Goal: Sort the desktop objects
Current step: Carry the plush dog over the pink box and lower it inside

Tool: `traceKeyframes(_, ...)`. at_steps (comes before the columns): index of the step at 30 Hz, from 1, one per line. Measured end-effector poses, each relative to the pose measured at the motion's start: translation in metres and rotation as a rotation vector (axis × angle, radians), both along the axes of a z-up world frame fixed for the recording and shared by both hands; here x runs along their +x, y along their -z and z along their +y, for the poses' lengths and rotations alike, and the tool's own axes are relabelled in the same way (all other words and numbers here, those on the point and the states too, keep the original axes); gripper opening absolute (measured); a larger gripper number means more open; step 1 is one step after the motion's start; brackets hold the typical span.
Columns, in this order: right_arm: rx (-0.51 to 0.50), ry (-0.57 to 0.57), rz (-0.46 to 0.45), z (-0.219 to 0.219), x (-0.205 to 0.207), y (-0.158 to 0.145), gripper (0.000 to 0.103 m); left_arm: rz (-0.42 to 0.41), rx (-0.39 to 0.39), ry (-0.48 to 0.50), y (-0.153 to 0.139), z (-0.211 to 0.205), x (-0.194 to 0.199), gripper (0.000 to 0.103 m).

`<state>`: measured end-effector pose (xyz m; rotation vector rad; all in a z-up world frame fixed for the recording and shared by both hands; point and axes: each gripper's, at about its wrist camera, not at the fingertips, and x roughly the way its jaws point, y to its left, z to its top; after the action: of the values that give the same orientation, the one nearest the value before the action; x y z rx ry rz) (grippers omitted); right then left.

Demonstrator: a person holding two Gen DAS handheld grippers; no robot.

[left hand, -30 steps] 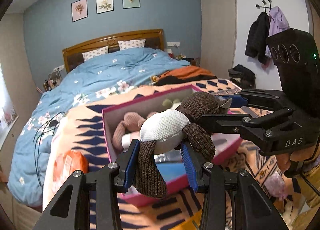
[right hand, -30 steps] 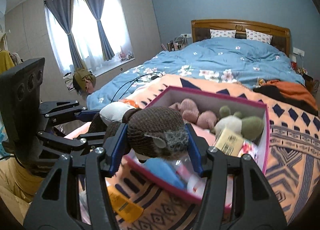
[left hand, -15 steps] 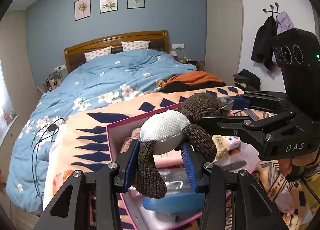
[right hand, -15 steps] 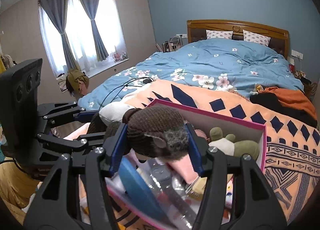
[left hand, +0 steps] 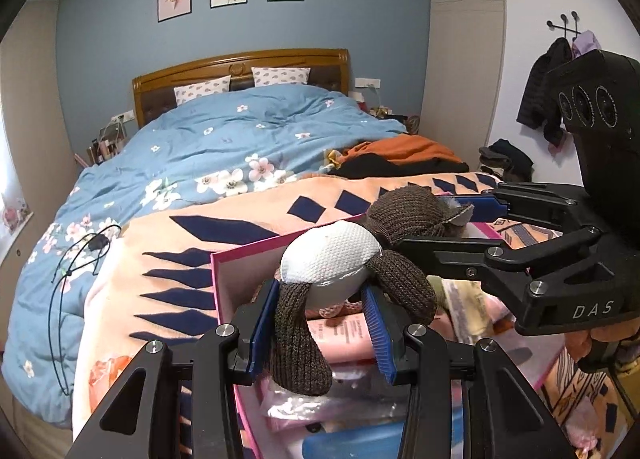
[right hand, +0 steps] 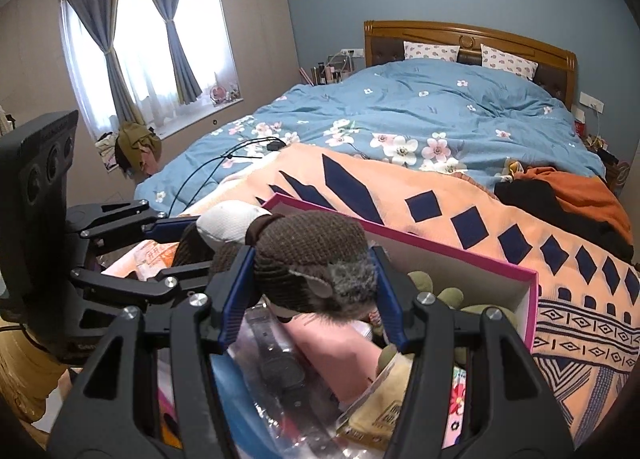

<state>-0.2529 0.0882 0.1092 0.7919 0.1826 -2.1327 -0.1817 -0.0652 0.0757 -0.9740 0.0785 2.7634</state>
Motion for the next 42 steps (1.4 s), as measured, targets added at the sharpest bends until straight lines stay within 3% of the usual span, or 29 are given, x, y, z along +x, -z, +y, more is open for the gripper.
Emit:
traceKeyframes(26, 0.068, 0.022, -0.073, -0.023, -0.039, 0.022, 0.059, -0.089, 0.011, -0.042, 0.024, -0.013, -0.043, 0.043)
traceKeyframes(42, 0.144, 0.033, -0.105, -0.040, -0.056, 0.042, 0.059, -0.191, -0.136, -0.073, 0.039, -0.004, -0.068, 0.043)
